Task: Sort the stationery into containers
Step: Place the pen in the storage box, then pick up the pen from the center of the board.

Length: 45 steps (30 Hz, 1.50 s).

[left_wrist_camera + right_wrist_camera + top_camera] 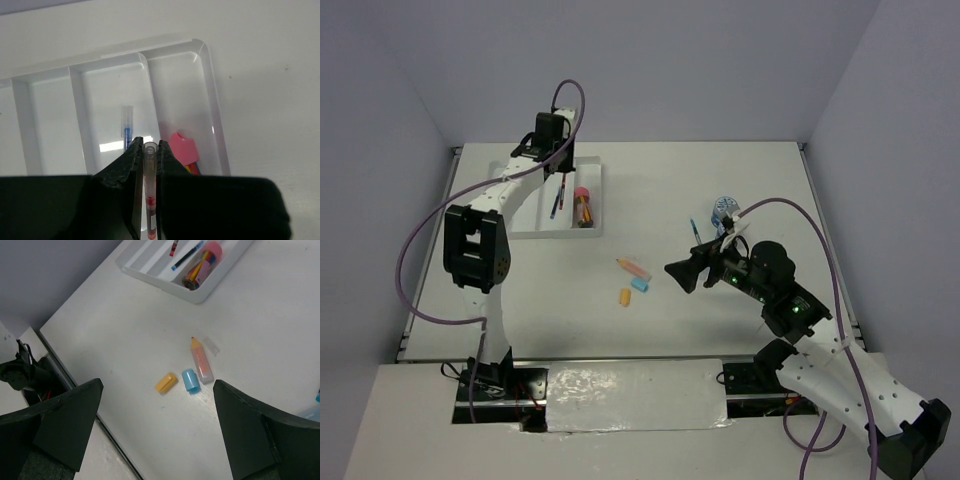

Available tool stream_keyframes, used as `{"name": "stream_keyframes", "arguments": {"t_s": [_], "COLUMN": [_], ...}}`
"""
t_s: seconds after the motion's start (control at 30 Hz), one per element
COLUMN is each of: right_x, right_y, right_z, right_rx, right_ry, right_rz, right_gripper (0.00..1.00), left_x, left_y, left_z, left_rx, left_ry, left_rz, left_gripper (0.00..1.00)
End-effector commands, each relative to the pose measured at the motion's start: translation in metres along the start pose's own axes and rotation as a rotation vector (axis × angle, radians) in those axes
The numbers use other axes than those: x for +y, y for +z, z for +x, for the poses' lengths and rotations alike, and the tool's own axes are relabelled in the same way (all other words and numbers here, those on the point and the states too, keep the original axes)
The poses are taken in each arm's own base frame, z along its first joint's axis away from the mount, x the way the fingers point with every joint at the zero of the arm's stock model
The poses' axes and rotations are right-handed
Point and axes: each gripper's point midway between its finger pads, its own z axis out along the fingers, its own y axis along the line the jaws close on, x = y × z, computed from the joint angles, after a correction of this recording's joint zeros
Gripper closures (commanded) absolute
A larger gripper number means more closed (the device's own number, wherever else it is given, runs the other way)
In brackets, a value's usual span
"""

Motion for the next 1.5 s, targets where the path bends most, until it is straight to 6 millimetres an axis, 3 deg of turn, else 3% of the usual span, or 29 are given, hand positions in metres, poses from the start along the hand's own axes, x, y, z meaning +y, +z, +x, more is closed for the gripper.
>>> {"name": "stream_keyframes", "arguments": {"t_s": [0.0, 0.13, 0.17, 0.3, 0.33, 0.43, 0.47, 0.5, 0.6, 0.63, 0.7, 0.73, 0.77, 0.83, 0.9, 0.93, 1.03, 1.1, 1.13, 1.27, 1.47], "right_x": [0.006, 0.008, 0.008, 0.011, 0.012, 0.009, 0.006, 0.004, -0.015, -0.027, -0.058, -0.074, -0.085, -0.110, -0.123, -0.140, -0.169, -0.182, -0.192, -0.228, -0.248], "right_y": [-0.006, -0.010, -0.010, -0.007, -0.007, -0.002, 0.000, 0.002, 0.012, 0.023, 0.028, 0.042, 0.042, 0.058, 0.064, 0.069, 0.076, 0.078, 0.087, 0.090, 0.107], "right_z": [0.002, 0.000, -0.002, -0.003, -0.004, -0.002, -0.004, -0.004, -0.001, 0.000, 0.011, 0.015, 0.024, 0.026, 0.026, 0.020, 0.011, 0.014, 0.017, 0.033, 0.059], "right_rx": [0.013, 0.013, 0.007, 0.013, 0.014, 0.034, 0.034, 0.036, 0.069, 0.105, 0.187, 0.245, 0.314, 0.393, 0.429, 0.432, 0.463, 0.526, 0.561, 0.650, 0.734], "right_ry": [0.001, -0.016, -0.018, -0.010, -0.008, 0.000, 0.002, 0.003, -0.001, 0.002, -0.010, -0.018, -0.030, -0.034, -0.036, -0.006, 0.013, -0.011, -0.019, -0.020, 0.000], "right_rz": [-0.023, -0.027, -0.027, -0.040, -0.044, -0.028, -0.012, -0.003, 0.096, 0.156, 0.318, 0.387, 0.444, 0.522, 0.543, 0.565, 0.592, 0.612, 0.626, 0.687, 0.656], "right_gripper": [0.00, 0.00, 0.00, 0.00, 0.00, 0.00, 0.00, 0.00, 0.00, 0.00, 0.00, 0.01, 0.02, 0.06, 0.10, 0.11, 0.19, 0.21, 0.21, 0.24, 0.34], "left_x": [0.003, 0.012, 0.016, 0.022, 0.023, 0.031, 0.031, 0.035, 0.043, 0.043, 0.043, 0.036, 0.034, 0.035, 0.036, 0.034, 0.027, 0.021, 0.015, 0.003, 0.013], "left_y": [0.009, 0.030, 0.035, 0.043, 0.043, 0.041, 0.039, 0.036, 0.009, -0.015, -0.044, -0.075, -0.091, -0.134, -0.155, -0.172, -0.197, -0.218, -0.220, -0.241, -0.255], "left_z": [-0.001, 0.018, 0.026, 0.032, 0.032, 0.030, 0.031, 0.028, 0.012, -0.003, -0.005, -0.011, -0.012, -0.002, 0.008, 0.026, 0.063, 0.071, 0.085, 0.106, 0.135], "left_rx": [0.004, 0.034, 0.046, 0.040, 0.040, 0.036, 0.037, 0.031, 0.008, -0.030, -0.035, -0.072, -0.090, -0.131, -0.138, -0.104, -0.030, -0.042, -0.023, 0.006, 0.008], "left_ry": [0.000, -0.012, -0.015, -0.035, -0.041, -0.072, -0.085, -0.093, -0.167, -0.236, -0.319, -0.385, -0.419, -0.505, -0.541, -0.571, -0.571, -0.571, -0.523, -0.394, -0.311], "left_rz": [0.030, -0.002, -0.010, -0.019, -0.023, -0.043, -0.044, -0.065, -0.124, -0.133, -0.145, -0.128, -0.132, -0.190, -0.198, -0.193, -0.161, -0.116, -0.087, -0.007, -0.027], "left_gripper": [0.99, 0.86, 0.77, 0.59, 0.46, 0.24, 0.21, 0.10, 0.01, 0.01, 0.01, 0.01, 0.01, 0.01, 0.01, 0.01, 0.01, 0.01, 0.01, 0.01, 0.01]}}
